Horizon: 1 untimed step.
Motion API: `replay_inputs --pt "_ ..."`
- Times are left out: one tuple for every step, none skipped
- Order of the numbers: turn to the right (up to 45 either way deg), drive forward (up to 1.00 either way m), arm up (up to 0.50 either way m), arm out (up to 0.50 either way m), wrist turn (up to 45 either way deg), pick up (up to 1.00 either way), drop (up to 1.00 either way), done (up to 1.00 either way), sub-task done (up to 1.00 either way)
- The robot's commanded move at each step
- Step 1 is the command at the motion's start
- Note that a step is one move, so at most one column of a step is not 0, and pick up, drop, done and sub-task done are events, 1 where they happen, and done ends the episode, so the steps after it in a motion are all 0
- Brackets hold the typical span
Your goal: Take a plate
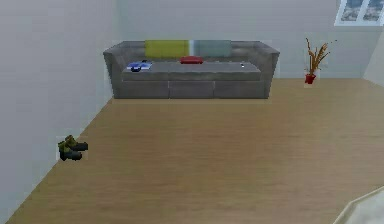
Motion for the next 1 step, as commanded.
replay_inputs --pt "0.0 0.00 0.50 0.00 0.0 0.00 0.00 0.00 0.00"
